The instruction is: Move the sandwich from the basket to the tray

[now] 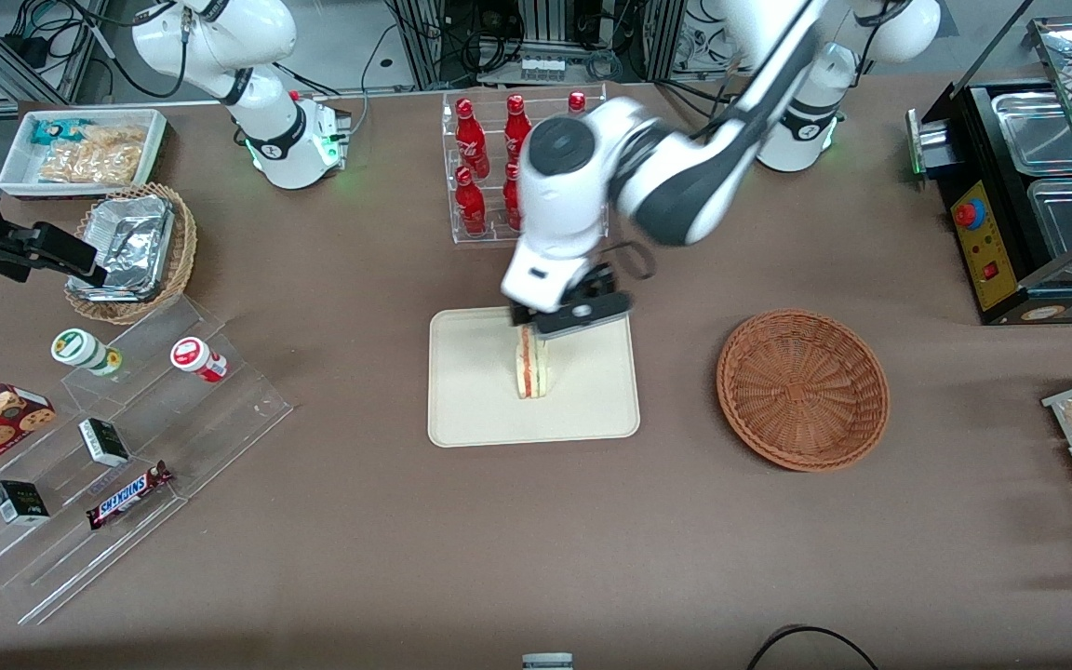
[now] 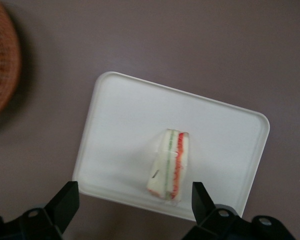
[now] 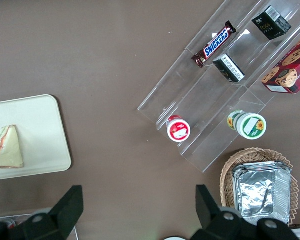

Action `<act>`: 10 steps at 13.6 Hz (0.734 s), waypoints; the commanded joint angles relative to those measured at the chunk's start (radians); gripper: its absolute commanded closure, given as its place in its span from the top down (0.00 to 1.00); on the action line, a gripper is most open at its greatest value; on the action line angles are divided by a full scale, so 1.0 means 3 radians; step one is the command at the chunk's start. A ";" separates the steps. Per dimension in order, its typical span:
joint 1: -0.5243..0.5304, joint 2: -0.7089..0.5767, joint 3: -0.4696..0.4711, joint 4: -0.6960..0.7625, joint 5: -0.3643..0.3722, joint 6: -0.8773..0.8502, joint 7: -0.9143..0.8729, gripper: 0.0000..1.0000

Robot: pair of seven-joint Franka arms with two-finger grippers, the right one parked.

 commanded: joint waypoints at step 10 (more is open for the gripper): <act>0.1646 -0.1381 -0.0014 -0.0559 -0.0284 -0.1453 0.1713 1.00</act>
